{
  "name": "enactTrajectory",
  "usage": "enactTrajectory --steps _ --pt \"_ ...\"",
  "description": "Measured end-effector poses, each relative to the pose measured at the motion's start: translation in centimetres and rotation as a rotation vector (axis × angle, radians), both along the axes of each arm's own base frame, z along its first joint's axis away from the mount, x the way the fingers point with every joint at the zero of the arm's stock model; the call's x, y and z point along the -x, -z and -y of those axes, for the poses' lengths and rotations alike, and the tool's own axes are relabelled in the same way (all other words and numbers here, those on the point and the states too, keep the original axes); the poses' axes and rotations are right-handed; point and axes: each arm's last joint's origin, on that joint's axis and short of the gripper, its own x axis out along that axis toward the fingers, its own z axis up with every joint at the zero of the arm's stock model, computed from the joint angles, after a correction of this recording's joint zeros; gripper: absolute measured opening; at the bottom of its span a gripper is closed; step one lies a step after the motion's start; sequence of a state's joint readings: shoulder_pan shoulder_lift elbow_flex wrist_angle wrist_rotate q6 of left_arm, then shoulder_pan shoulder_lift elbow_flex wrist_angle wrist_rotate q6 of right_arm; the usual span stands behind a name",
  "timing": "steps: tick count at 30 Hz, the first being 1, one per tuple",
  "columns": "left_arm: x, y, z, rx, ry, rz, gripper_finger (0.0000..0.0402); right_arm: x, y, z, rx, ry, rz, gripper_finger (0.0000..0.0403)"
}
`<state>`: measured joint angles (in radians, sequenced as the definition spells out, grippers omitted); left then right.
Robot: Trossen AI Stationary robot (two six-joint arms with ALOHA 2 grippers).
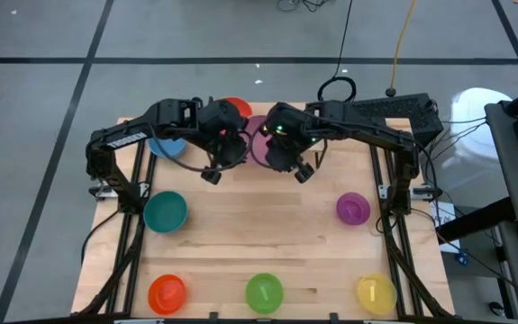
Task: Place and stack bowls onto a shelf
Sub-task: Stack the pink bowl on top of the orange bowl on the shelf
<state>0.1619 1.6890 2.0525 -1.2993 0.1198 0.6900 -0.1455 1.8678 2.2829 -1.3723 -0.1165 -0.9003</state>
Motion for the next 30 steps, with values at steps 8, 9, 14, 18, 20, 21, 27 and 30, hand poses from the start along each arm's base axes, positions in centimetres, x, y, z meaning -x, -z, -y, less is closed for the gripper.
enactTrajectory --steps 8,9,14,18,20,21,27,30 --pt "0.7 0.4 -1.2 0.024 -0.132 -0.075 0.001 2.4 -3.1 0.4 0.216 0.139 0.12 0.0139" --pt "0.9 0.5 -1.5 0.019 -0.162 -0.086 0.001 2.8 -3.6 0.4 0.235 0.154 0.134 0.0139" --pt "1.7 0.7 -3.3 0.018 -0.29 -0.139 0.001 4.9 -5.5 0.3 0.247 0.232 0.208 0.0139" --pt "2.6 0.9 -5.1 0.055 -0.395 -0.175 0.001 6.6 -6.8 0.2 0.257 0.303 0.256 0.0139" --pt "2.9 0.9 -6.0 0.06 -0.431 -0.169 0.001 7.6 -7.5 0.1 0.252 0.317 0.283 0.0139" --pt "3.1 0.9 -6.4 0.061 -0.445 -0.166 0.0009 8.0 -7.8 0.0 0.251 0.319 0.298 0.0139" --pt "3.7 0.8 -8.6 0.08 -0.502 -0.132 0.0009 9.8 -9.0 -0.3 0.244 0.33 0.349 0.0139" --pt "3.4 1.2 -9.5 0.096 -0.518 -0.129 0.0009 10.2 -9.2 -0.3 0.237 0.341 0.361 0.0139"
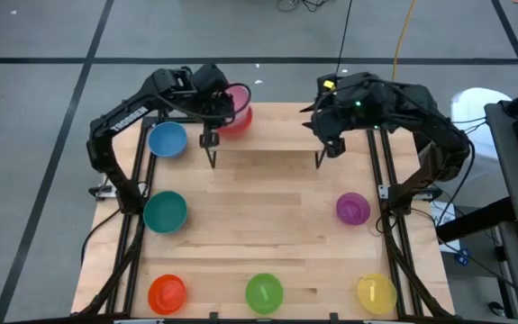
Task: Place and stack bowls onto a shelf
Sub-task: Stack the pink bowl on top of the orange bowl on the shelf, then put the purple bowl on the shelf
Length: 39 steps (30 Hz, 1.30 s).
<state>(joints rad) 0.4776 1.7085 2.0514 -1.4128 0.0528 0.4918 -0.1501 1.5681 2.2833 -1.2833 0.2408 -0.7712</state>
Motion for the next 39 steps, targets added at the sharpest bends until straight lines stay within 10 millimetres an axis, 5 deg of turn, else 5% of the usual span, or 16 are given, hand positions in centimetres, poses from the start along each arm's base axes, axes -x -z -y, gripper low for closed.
enactTrajectory --steps 17,32,39 --pt "-3.3 4.1 -2.8 0.06 -0.001 -0.093 0.0009 0.3 -0.1 0.0 0.001 0.002 0.005 0.0139" --pt "-2.8 4.1 -2.4 0.076 -0.15 -0.126 0.0113 0.3 -0.2 0.0 -0.006 0.008 0.01 0.0139" --pt "-1.3 1.9 -0.7 0.004 -0.164 -0.101 0.0123 0.3 -0.2 0.0 -0.015 0.016 0.014 0.0139"
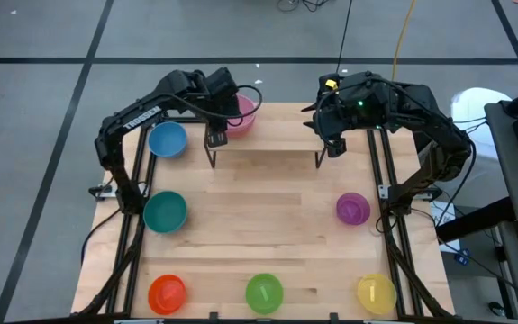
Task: Place and stack bowls onto a shelf
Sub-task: Put the purple bowl on the shelf
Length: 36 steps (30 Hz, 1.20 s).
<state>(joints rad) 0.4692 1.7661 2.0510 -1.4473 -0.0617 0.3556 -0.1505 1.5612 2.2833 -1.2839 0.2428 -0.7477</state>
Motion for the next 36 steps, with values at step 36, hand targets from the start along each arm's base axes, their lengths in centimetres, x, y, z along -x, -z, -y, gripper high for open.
enactTrajectory --steps 36 --pt "2.1 -3.8 14.1 0.372 0.257 0.114 0.0124 3.2 4.2 -1.4 -0.576 0.146 -0.244 0.0139"
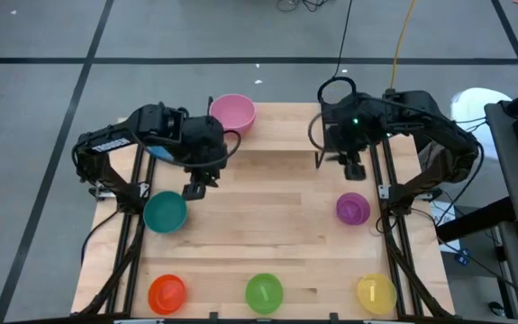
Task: Place and stack bowls onto a shelf
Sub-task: Put the purple bowl on the shelf
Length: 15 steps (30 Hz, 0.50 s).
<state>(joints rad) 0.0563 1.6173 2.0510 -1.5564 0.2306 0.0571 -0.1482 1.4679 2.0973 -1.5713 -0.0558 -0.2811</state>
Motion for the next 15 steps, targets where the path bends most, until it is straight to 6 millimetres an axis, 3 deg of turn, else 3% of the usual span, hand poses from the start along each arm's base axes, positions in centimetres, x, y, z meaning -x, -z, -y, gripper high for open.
enactTrajectory --steps 8,15 --pt "-0.9 -0.5 2.4 0.077 -0.12 0.062 0.0124 3.1 4.4 -0.7 -0.006 -0.143 -0.14 0.0139" --pt "-1.2 -0.7 4.7 -0.018 -0.185 0.126 0.0124 4.7 8.0 -1.0 -0.083 -0.018 -0.219 0.0139"
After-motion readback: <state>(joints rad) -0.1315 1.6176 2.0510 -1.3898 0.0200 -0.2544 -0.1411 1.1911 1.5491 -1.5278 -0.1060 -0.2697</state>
